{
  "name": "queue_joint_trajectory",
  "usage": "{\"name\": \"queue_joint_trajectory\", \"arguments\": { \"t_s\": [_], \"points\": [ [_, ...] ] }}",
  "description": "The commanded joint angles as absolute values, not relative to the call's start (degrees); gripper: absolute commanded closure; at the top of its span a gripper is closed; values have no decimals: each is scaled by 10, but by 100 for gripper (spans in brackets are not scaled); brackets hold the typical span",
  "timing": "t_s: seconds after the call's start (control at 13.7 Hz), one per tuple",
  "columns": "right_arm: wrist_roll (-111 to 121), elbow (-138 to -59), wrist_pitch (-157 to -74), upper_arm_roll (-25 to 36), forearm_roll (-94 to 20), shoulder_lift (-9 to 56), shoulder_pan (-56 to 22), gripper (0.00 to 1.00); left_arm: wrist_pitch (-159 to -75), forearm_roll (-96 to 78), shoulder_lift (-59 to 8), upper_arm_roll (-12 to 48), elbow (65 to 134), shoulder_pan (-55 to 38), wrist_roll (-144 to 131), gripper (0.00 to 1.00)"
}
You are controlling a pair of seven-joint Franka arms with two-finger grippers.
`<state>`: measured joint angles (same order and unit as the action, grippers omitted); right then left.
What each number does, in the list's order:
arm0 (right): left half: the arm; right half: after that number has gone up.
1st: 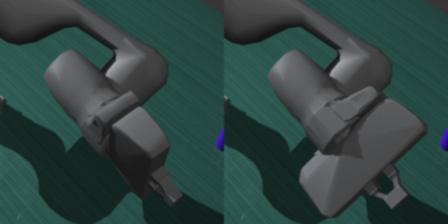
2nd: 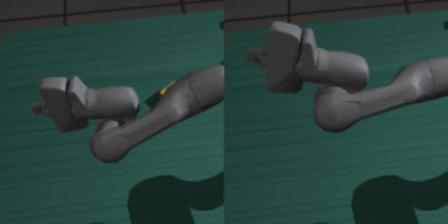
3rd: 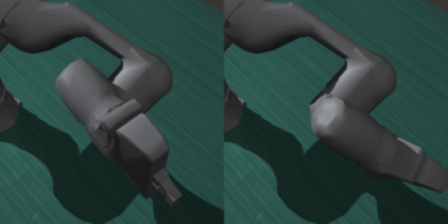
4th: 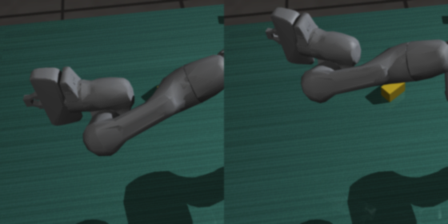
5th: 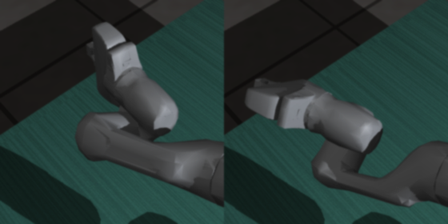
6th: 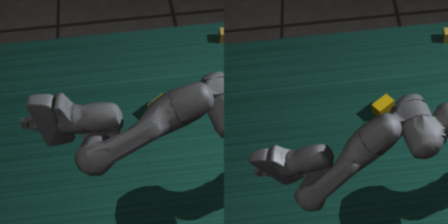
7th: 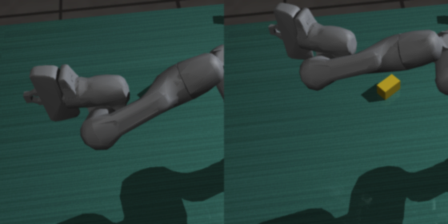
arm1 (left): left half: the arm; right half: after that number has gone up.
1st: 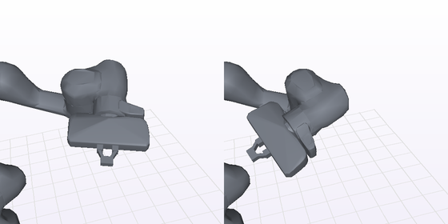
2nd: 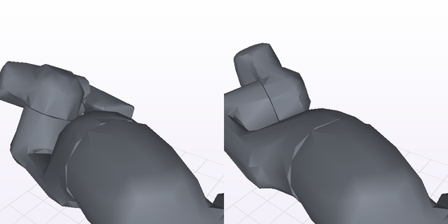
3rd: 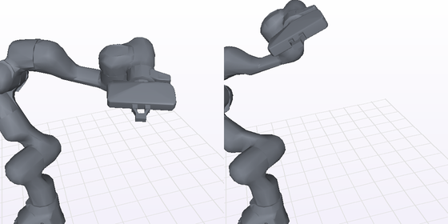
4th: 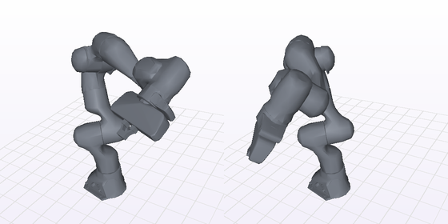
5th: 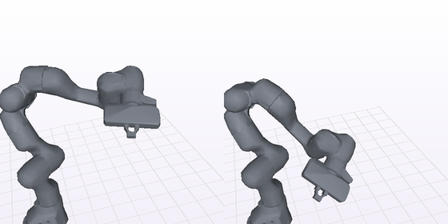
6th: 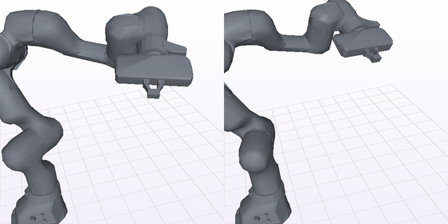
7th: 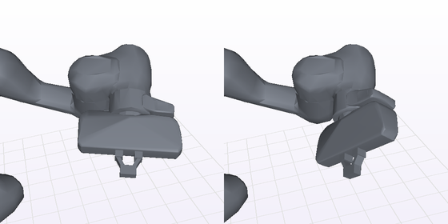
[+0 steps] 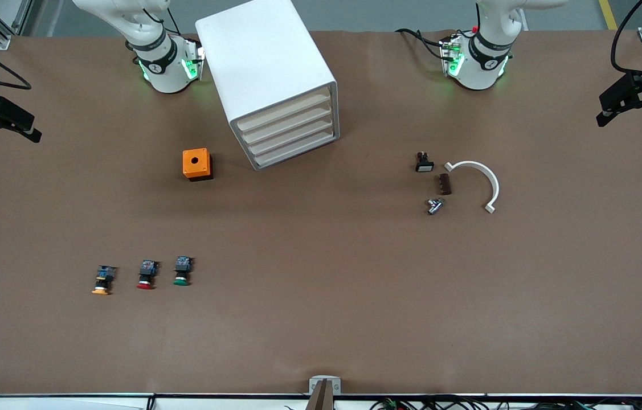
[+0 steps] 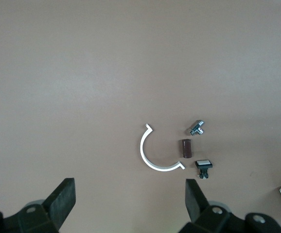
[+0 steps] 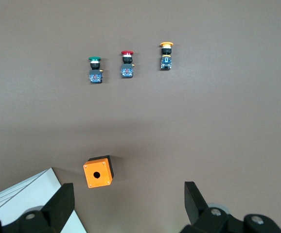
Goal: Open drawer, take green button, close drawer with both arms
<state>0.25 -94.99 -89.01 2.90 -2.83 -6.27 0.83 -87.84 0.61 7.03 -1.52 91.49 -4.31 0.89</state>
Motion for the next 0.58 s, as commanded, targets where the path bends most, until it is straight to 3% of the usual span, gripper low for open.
{"name": "queue_joint_trajectory", "arguments": {
  "t_s": [0.0,0.51],
  "points": [
    [-9,-965,-891,28,-38,-82,11,0,-856,7,65,-12,899,-40,5,1],
    [28,-965,-890,27,-9,-84,10,0,-855,-10,59,-16,899,-33,-8,1]
  ]
}}
